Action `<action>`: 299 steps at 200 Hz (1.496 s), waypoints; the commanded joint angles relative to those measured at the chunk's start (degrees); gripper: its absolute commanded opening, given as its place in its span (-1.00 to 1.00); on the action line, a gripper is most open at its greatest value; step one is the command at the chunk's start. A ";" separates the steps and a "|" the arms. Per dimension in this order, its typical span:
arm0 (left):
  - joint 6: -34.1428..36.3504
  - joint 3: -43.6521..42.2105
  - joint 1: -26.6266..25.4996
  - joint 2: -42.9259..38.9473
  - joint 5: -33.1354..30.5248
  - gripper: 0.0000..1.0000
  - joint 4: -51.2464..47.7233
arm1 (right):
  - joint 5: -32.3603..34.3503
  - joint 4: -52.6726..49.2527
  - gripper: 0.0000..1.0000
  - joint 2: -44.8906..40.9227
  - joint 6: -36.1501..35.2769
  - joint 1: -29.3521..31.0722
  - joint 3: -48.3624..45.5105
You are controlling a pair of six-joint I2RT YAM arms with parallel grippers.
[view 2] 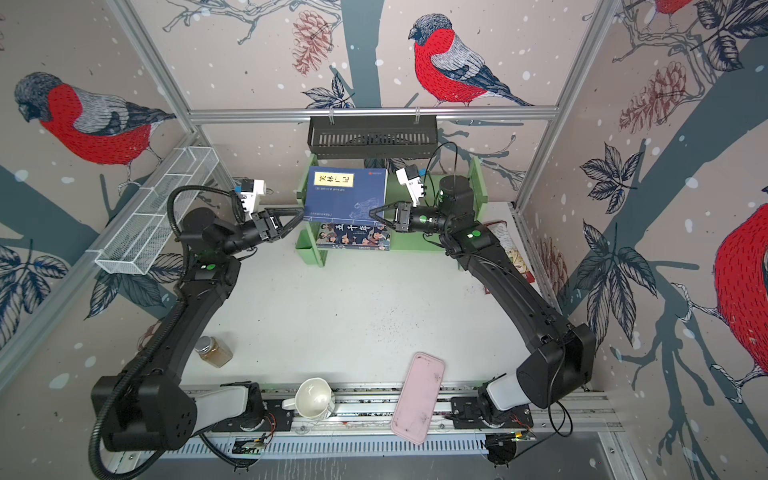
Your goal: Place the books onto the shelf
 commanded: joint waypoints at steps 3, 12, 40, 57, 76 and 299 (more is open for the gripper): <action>19.68 4.81 0.20 -0.71 -5.14 0.11 -20.02 | -2.64 -0.75 -0.98 1.22 -0.94 -2.09 0.89; 21.82 6.17 0.21 -1.06 -6.07 0.12 -22.20 | -3.10 -0.74 -0.98 2.07 -0.48 -2.85 1.20; 25.46 8.73 0.18 -2.04 -7.63 0.14 -25.25 | -4.58 -1.65 -0.98 5.30 -0.43 -4.11 3.49; 24.67 9.20 0.17 -2.05 -7.17 0.15 -24.73 | -5.21 -1.60 -0.98 7.18 -0.10 -4.38 5.09; 21.67 8.32 0.22 -1.90 -6.02 0.15 -21.99 | -5.26 -1.39 -0.97 8.97 0.46 -4.55 6.91; 12.40 4.67 0.17 0.30 -1.31 0.17 -11.42 | -9.56 -8.92 -0.89 22.45 2.74 -5.90 19.10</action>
